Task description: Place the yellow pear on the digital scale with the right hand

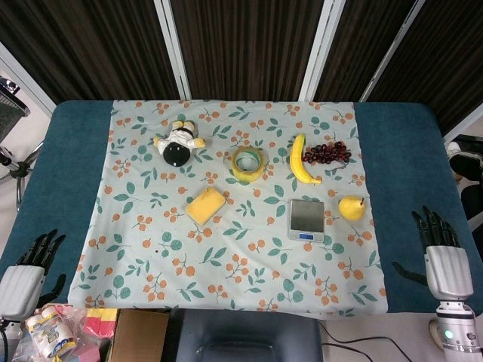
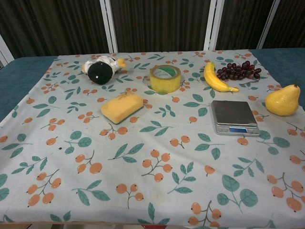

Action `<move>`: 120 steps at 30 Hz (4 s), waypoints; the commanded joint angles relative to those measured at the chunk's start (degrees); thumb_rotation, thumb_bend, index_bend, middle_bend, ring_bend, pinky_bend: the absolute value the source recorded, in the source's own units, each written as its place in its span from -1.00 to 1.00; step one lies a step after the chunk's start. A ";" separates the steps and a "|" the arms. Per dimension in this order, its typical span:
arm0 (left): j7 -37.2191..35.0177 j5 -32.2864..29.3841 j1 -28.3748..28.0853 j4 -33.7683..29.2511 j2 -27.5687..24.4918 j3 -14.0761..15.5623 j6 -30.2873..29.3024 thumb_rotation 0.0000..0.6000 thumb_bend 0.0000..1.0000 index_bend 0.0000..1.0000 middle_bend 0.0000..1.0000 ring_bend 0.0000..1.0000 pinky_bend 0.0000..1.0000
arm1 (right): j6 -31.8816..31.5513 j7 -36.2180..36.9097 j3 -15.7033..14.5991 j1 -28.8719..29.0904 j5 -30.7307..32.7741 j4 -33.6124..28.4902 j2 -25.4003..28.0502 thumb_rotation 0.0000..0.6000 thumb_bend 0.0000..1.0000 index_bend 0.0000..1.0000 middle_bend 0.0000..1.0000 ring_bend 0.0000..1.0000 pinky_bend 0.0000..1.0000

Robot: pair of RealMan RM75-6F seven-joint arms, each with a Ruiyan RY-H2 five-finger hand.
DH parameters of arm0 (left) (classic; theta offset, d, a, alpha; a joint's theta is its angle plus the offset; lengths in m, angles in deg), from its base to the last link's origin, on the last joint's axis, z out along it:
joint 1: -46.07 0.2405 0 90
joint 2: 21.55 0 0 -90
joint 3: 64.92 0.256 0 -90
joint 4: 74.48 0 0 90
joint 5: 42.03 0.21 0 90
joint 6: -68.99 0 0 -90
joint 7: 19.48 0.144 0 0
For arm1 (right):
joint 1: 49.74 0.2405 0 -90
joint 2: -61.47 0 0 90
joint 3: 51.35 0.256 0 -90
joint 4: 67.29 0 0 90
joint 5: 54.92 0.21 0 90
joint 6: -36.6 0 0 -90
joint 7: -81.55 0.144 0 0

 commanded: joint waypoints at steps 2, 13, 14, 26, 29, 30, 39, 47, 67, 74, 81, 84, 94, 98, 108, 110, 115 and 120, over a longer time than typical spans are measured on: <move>0.15 0.10 -0.12 -0.16 -0.03 -0.06 0.12 1.00 -0.15 -0.94 -0.94 -0.93 -0.40 | 0.68 0.13 0.15 0.32 0.24 0.07 -0.04 1.00 -0.62 -0.72 -0.84 -1.00 -0.54; -1.64 0.96 -1.01 0.12 -0.26 -0.17 0.90 1.00 -0.19 -0.83 -0.87 -0.91 -0.40 | 8.93 5.46 3.59 4.89 5.53 3.60 -1.72 1.00 -0.62 -0.74 -0.84 -0.99 -0.55; -1.76 1.05 -0.92 -0.08 -0.35 -0.08 0.77 1.00 -0.19 -0.82 -0.87 -0.91 -0.40 | 10.79 5.73 4.18 5.92 6.76 4.96 -2.41 1.00 -0.61 -0.74 -0.84 -0.98 -0.55; -3.56 3.19 -1.02 0.23 -0.62 0.54 -0.04 1.00 -0.20 -0.73 -0.85 -0.87 -0.40 | 23.75 7.58 8.83 15.67 13.76 17.99 -10.91 1.00 -0.61 -0.72 -0.68 -0.78 -0.50; -3.95 3.30 -1.22 0.26 -0.82 0.57 0.17 1.00 -0.20 -0.72 -0.85 -0.86 -0.40 | 26.04 8.19 9.18 17.64 14.36 20.69 -12.95 1.00 -0.61 -0.67 -0.62 -0.73 -0.44; -4.12 3.39 -1.23 0.30 -0.84 0.59 0.14 1.00 -0.20 -0.72 -0.85 -0.86 -0.40 | 26.65 8.18 9.19 18.19 14.49 21.46 -13.56 1.00 -0.61 -0.66 -0.61 -0.71 -0.43; -5.21 3.19 -1.83 0.60 -0.87 0.18 0.52 1.00 -0.20 -0.71 -0.84 -0.86 -0.40 | 29.79 4.06 9.22 21.80 16.88 27.80 -19.09 1.00 -0.61 -0.55 -0.52 -0.62 -0.36; -6.15 4.39 -0.76 0.70 -1.39 1.25 -1.08 1.00 -0.20 -0.71 -0.83 -0.86 -0.40 | 31.11 2.82 9.95 23.51 19.11 31.74 -22.10 1.00 -0.61 -0.42 -0.42 -0.47 -0.24; -3.71 5.34 1.62 0.31 -1.32 1.27 -5.49 1.00 -0.20 -0.69 -0.82 -0.85 -0.39 | 23.65 5.58 9.93 23.49 16.03 36.20 -25.91 1.00 -0.26 0.46 0.19 0.18 0.36; -3.18 3.39 0.70 0.59 -0.64 0.16 -3.40 1.00 -0.20 -0.65 -0.78 -0.82 -0.37 | 16.21 7.17 6.66 21.18 7.98 22.98 -20.13 1.00 -0.26 0.46 0.19 0.18 0.36; -3.46 2.40 -0.38 0.35 -0.80 0.17 -0.68 1.00 -0.20 -0.65 -0.76 -0.82 -0.35 | 16.27 2.33 6.11 21.84 6.78 17.22 -18.21 1.00 -0.26 0.46 0.19 0.18 0.36; -3.73 3.14 0.04 0.72 -0.68 0.43 -1.64 1.00 -0.20 -0.65 -0.76 -0.82 -0.35 | 17.85 1.05 6.65 22.83 7.82 17.47 -18.79 1.00 -0.26 0.46 0.19 0.18 0.36; -4.41 2.16 -0.66 1.65 -0.09 -0.35 -0.81 1.00 -0.20 -0.65 -0.76 -0.82 -0.35 | 23.88 -1.96 7.64 26.30 11.45 21.75 -22.28 1.00 -0.26 0.42 0.19 0.17 0.35; -4.61 2.06 -0.80 1.85 -0.02 -0.49 -0.76 1.00 -0.20 -0.65 -0.76 -0.82 -0.35 | 25.63 -2.39 7.71 27.32 12.37 23.31 -23.46 1.00 -0.26 0.33 0.19 0.11 0.35; -4.99 2.28 -0.59 1.94 -0.08 -0.43 -1.35 1.00 -0.20 -0.65 -0.76 -0.82 -0.35 | 28.26 -2.40 6.96 27.45 14.01 21.90 -22.25 1.00 -0.26 -0.11 -0.13 -0.23 0.12; -5.07 2.34 -0.66 1.90 -0.13 -0.34 -1.17 1.00 -0.20 -0.65 -0.76 -0.82 -0.35 | 28.99 -4.12 6.82 27.20 15.32 19.92 -21.00 1.00 -0.26 -0.26 -0.21 -0.31 0.06; -4.63 2.54 -0.77 1.78 -0.07 -0.23 -0.98 1.00 -0.20 -0.65 -0.76 -0.82 -0.35 | 29.98 -6.89 6.41 26.77 17.46 15.84 -18.45 1.00 -0.26 -0.75 -0.45 -0.58 0.00; -4.08 2.57 -0.75 1.64 0.06 -0.11 -0.90 1.00 -0.20 -0.65 -0.76 -0.82 -0.35 | 30.04 -6.12 5.83 26.26 17.14 12.32 -15.83 1.00 -0.32 -1.00 -0.71 -0.78 -0.16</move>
